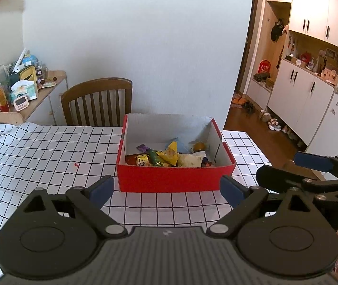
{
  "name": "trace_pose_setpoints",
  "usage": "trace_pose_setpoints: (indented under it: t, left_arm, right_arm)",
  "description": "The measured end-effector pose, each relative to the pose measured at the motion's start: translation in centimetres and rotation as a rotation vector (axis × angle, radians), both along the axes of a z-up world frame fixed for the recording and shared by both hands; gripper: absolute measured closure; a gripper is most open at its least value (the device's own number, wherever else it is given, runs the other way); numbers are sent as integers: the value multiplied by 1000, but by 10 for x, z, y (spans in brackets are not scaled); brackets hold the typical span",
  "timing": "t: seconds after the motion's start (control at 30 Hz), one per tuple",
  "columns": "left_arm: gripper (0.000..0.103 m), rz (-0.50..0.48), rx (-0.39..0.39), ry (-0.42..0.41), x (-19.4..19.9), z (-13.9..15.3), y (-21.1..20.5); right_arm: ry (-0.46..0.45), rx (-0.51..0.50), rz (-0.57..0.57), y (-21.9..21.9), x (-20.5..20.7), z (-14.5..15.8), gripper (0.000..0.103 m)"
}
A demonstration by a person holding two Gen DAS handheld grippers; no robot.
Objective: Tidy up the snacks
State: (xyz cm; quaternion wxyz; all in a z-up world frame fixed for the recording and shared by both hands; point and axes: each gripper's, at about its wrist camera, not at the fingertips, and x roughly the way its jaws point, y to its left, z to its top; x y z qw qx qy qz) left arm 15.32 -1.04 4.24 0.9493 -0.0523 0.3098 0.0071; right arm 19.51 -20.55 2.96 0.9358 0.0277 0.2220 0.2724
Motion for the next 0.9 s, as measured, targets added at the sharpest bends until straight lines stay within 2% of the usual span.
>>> trace_pose_setpoints:
  t: [0.4, 0.9]
  left_arm:
    - [7, 1, -8, 29, 0, -4, -3]
    - [7, 10, -9, 19, -1, -2, -4]
  right_arm:
    - [50, 19, 0, -4, 0, -6, 0]
    - [53, 23, -2, -8, 0, -5, 0]
